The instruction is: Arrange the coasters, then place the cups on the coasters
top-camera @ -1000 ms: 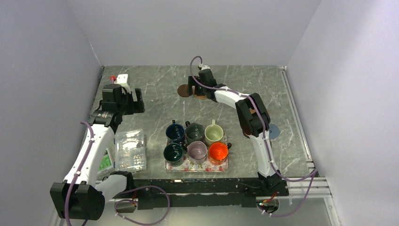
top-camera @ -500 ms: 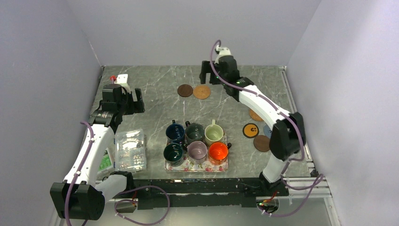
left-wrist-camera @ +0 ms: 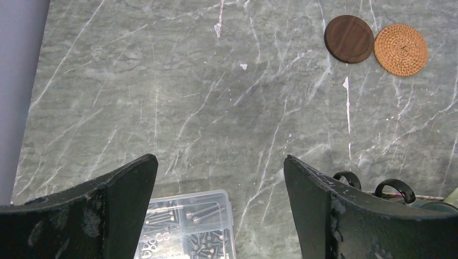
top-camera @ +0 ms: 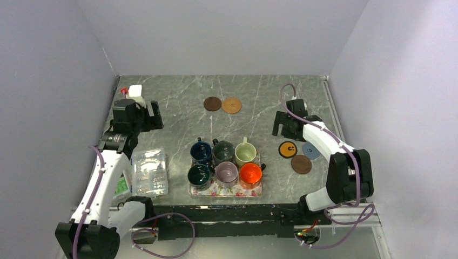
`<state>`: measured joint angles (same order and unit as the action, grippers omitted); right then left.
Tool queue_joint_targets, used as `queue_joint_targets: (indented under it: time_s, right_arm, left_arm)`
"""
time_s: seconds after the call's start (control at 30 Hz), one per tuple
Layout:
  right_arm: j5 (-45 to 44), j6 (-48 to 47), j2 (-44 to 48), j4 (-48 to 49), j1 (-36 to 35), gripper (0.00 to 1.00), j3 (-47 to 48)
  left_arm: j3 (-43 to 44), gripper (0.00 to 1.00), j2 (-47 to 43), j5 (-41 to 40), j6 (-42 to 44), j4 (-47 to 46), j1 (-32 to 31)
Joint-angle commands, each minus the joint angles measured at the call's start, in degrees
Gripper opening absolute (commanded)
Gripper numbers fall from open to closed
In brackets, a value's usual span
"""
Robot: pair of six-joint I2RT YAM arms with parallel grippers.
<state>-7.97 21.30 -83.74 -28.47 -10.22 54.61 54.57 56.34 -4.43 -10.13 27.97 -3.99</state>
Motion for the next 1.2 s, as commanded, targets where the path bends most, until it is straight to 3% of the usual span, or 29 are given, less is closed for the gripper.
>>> queue_joint_targets:
  time_s: [0.0,0.5,0.97,1.17]
  right_arm:
    - [-3.0,2.2,-0.1,-1.7,0.5,1.00,-1.6]
    - [4.9,3.6,-1.6,1.7,7.6,1.00,-7.5]
    - [4.6,1.5,-4.0,3.0,7.8,0.96,-7.5]
    - [8.5,1.1,-5.6,4.3,7.4,0.91,-7.6]
  left_arm:
    - [0.4,0.94,0.5,-0.1,0.4,-1.6,0.0]
    - [0.2,0.94,-1.7,-2.7,-0.7,-1.1,0.1]
    - [-0.1,0.94,-2.3,-3.0,-0.7,-1.6,0.2]
    - [-0.2,0.94,-2.0,-3.0,-0.7,-1.6,0.2]
